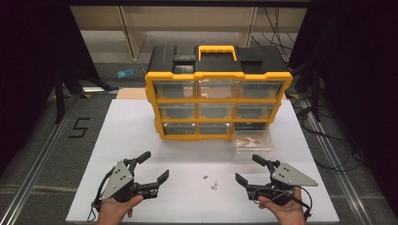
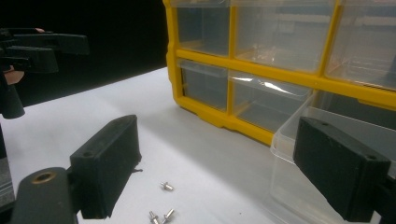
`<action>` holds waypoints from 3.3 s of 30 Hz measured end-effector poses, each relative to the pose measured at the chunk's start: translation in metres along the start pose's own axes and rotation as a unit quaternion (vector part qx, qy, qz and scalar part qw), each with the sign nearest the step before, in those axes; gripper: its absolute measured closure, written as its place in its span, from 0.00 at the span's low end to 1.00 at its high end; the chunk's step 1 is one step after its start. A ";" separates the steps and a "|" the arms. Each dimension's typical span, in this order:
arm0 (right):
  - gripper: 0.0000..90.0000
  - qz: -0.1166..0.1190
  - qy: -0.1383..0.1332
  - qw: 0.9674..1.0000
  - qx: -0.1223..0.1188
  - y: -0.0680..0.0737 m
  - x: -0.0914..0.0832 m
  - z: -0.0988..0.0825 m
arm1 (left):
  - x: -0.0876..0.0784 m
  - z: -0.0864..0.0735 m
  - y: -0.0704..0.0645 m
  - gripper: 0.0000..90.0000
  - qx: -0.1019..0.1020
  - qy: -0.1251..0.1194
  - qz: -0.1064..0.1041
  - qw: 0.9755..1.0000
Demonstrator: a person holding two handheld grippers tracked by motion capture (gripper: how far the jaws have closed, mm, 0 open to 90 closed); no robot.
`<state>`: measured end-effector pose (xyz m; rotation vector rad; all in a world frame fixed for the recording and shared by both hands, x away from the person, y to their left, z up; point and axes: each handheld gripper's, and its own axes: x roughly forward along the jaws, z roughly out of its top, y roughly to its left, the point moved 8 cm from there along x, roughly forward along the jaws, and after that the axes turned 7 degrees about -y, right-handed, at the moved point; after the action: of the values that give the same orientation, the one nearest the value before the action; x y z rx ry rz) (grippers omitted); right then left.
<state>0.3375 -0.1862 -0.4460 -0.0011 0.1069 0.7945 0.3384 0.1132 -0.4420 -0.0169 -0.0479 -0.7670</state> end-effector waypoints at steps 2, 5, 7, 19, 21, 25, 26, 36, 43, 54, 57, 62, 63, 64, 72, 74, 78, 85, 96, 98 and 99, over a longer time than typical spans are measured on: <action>0.17 0.001 -0.001 1.000 0.000 0.000 0.000 0.000 | 0.000 0.000 0.000 0.18 0.001 0.000 0.000 1.000; 0.17 0.000 0.002 1.000 -0.002 0.001 0.000 0.000 | 0.000 0.000 0.000 0.18 -0.001 -0.001 0.000 1.000; 0.17 0.005 0.008 1.000 0.000 0.002 -0.001 0.000 | 0.000 0.000 0.000 0.18 -0.001 -0.001 0.001 1.000; 0.17 0.011 0.010 1.000 -0.018 0.006 0.002 0.000 | 0.000 0.000 0.000 0.18 0.001 0.000 -0.001 1.000; 0.17 0.015 0.015 1.000 -0.021 0.007 0.003 0.000 | 0.000 0.000 0.000 0.18 0.001 0.000 -0.001 1.000; 0.18 0.019 0.018 0.999 -0.021 0.009 0.003 -0.001 | 0.000 0.000 0.000 0.18 0.001 0.000 -0.001 1.000; 0.18 0.024 0.020 0.999 -0.020 0.010 0.003 -0.001 | 0.000 0.000 0.000 0.18 0.001 0.001 0.000 1.000; 0.20 0.050 0.035 0.996 -0.061 0.019 0.013 0.000 | 0.001 -0.001 0.001 0.18 0.004 0.001 0.000 1.000; 0.21 0.069 0.082 0.991 -0.081 0.028 0.022 -0.008 | 0.000 -0.001 0.001 0.18 0.003 0.002 0.002 1.000; 0.29 0.080 0.163 0.978 -0.106 0.031 0.043 -0.019 | 0.000 -0.001 0.001 0.18 0.003 0.002 0.002 1.000; 0.29 0.077 0.178 0.976 -0.105 0.028 0.047 -0.021 | 0.000 -0.001 0.001 0.18 0.003 0.001 0.001 1.000; 0.32 0.076 0.216 0.968 -0.101 0.025 0.057 -0.023 | 0.001 0.000 0.001 0.18 0.009 -0.006 -0.004 1.000; 0.32 0.076 0.216 0.968 -0.101 0.025 0.057 -0.023 | 0.001 0.000 0.001 0.18 0.009 -0.006 -0.004 1.000; 0.33 0.078 0.242 0.962 -0.104 0.026 0.060 -0.027 | 0.002 0.000 0.001 0.18 0.008 -0.006 -0.005 1.000; 0.43 0.086 0.313 0.939 -0.116 0.031 0.070 -0.045 | 0.000 -0.001 0.001 0.18 0.004 0.002 0.000 1.000; 0.46 0.096 0.329 0.931 -0.123 0.033 0.074 -0.050 | 0.002 0.000 0.001 0.18 0.008 -0.006 -0.006 1.000; 0.48 0.101 0.353 0.923 -0.118 0.033 0.078 -0.056 | 0.001 0.000 0.001 0.18 0.009 -0.005 -0.005 1.000; 0.55 0.100 0.379 0.913 -0.112 0.028 0.083 -0.064 | 0.001 -0.001 0.000 0.18 0.005 0.002 -0.002 1.000; 0.66 0.115 0.417 0.897 -0.090 0.027 0.086 -0.073 | 0.001 0.000 0.001 0.18 0.009 -0.005 -0.005 1.000; 0.69 0.122 0.421 0.894 -0.090 0.028 0.086 -0.073 | 0.000 -0.001 0.001 0.18 0.006 0.001 -0.001 1.000; 0.71 0.121 0.425 0.892 -0.089 0.028 0.087 -0.075 | 0.001 0.000 0.001 0.18 0.010 -0.004 -0.005 1.000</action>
<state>0.3713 -0.1080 -0.5274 -0.5258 0.8810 1.0071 0.3403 0.1134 -0.4417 -0.0005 -0.0630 -0.7756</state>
